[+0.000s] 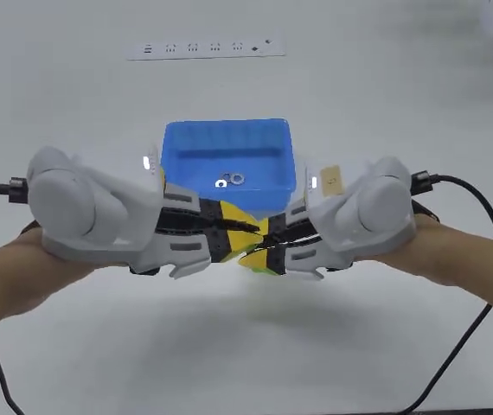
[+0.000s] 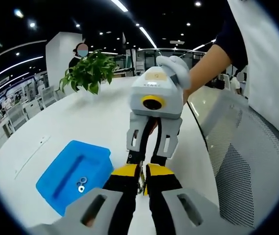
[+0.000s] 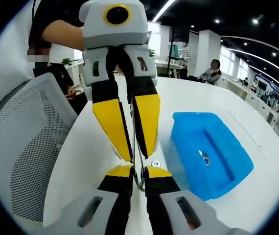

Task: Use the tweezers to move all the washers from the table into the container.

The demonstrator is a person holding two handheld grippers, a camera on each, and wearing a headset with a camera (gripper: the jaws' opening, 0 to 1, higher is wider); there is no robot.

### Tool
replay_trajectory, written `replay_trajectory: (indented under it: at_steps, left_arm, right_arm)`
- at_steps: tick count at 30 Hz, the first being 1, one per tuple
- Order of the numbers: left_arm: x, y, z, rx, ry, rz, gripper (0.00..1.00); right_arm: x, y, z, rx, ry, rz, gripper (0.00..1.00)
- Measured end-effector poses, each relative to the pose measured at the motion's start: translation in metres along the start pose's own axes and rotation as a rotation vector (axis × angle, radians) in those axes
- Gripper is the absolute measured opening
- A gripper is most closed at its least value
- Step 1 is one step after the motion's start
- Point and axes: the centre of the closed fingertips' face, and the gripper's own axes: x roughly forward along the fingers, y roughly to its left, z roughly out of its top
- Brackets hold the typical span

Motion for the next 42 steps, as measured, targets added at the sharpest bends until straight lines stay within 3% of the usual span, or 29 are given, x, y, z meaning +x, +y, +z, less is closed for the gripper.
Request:
replay_trajectory:
  at_steps: [4,16,25,38,42]
  left_arm:
    - [-0.004,-0.001,0.003,0.013,-0.003,0.016,0.18]
    - [-0.026,0.002,0.008,-0.038,-0.036,0.102,0.32]
    - [-0.052,0.003,0.016,-0.127,-0.117,0.192,0.55]
    - [-0.096,0.001,0.0,-0.22,-0.173,0.355,0.85]
    - [-0.103,0.0,-0.004,-0.241,-0.188,0.371,0.9]
  right_arm:
    - [0.0,-0.002,0.001,0.022,-0.008,-0.01,0.1]
    - [0.0,0.003,0.006,0.022,-0.017,-0.021,0.09]
    - [-0.014,-0.004,0.023,0.041,-0.063,-0.062,0.09]
    - [-0.042,-0.016,0.057,0.036,-0.119,-0.113,0.09]
    - [-0.051,-0.026,0.07,0.061,-0.162,-0.137,0.09]
